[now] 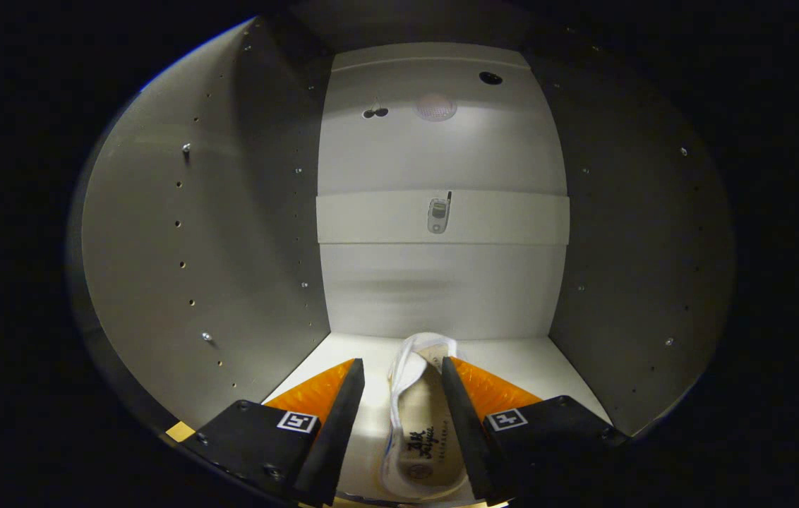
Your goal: Open the shoe cabinet door, grab the shoes and put them into the shoe cabinet, then close the shoe cabinet door.
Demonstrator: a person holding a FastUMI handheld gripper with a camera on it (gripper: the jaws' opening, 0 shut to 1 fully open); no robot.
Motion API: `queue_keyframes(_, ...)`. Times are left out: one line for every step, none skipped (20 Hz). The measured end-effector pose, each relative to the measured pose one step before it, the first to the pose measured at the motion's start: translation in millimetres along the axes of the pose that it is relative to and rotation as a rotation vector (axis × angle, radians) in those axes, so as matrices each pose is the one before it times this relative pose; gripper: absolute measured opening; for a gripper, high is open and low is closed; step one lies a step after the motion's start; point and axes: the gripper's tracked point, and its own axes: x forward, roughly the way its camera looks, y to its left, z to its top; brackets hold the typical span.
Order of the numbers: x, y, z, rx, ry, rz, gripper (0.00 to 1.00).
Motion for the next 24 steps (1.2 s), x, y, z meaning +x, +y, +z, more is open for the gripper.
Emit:
queue_keyframes(-3.90, -1.35, 0.72, 0.00459, 0.00329, -0.00640, 0.72)
queue_keyframes(-2.99, -1.15, 1.40, 0.00832, 0.00022, -0.00370, 0.73)
queue_keyframes(-4.62, -0.93, 2.78, 0.00744, -0.00741, -0.00371, 0.79)
queue_keyframes(-5.52, -0.83, 4.12, 0.00397, -0.01144, -0.00424, 0.80)
queue_keyframes(-6.95, -1.01, 3.58, 0.00263, -0.01067, -0.00404, 0.80)
queue_keyframes(-7.05, -0.21, 4.77, 0.00146, -0.01092, -0.00285, 0.80)
queue_keyframes(-9.73, 0.16, 4.77, 0.00082, -0.00903, -0.00372, 0.80)
queue_keyframes(-10.25, 0.48, 4.05, -0.00215, -0.00876, -0.00635, 0.80)
queue_keyframes(-12.64, 0.93, 4.58, -0.00213, -0.00775, -0.00623, 0.81)
queue_keyframes(-14.09, 2.43, 4.75, -0.00057, -0.00918, -0.00082, 0.83)
queue_keyframes(-14.78, 2.67, 3.67, -0.00039, -0.00866, -0.00223, 0.83)
queue_keyframes(-17.15, 2.93, 4.17, 0.00195, -0.00838, 0.00049, 0.83)
queue_keyframes(-19.52, 4.31, 3.64, 0.00400, -0.00915, 0.00183, 0.83)
queue_keyframes(-19.07, 2.43, 3.56, 0.00243, -0.01019, -0.00094, 0.83)
queue_keyframes(-19.43, 1.58, 2.65, 0.00202, -0.01033, -0.00527, 0.84)
queue_keyframes(-20.19, -0.34, 2.78, 0.00274, -0.00728, -0.00943, 0.84)
queue_keyframes(-20.27, 0.01, 3.59, 0.00617, -0.00842, -0.00714, 0.85)
queue_keyframes(-20.26, -2.47, 1.57, 0.00638, 0.00149, -0.01071, 0.86)
queue_keyframes(-20.41, -1.79, 0.93, 0.00737, 0.00435, -0.00584, 0.87)
queue_keyframes(-19.43, -2.26, 0.73, 0.00896, 0.00831, -0.00102, 0.91)
queue_keyframes(-18.54, -1.15, 2.49, 0.00948, 0.00457, -0.00134, 0.99)
queue_keyframes(-18.02, -2.53, 3.00, 0.00956, -0.00068, 0.00088, 0.98)
queue_keyframes(-17.48, -2.25, 3.77, 0.01075, 0.00031, 0.00314, 0.98)
queue_keyframes(-17.19, -0.60, 3.91, 0.00911, -0.00686, 0.00065, 0.98)
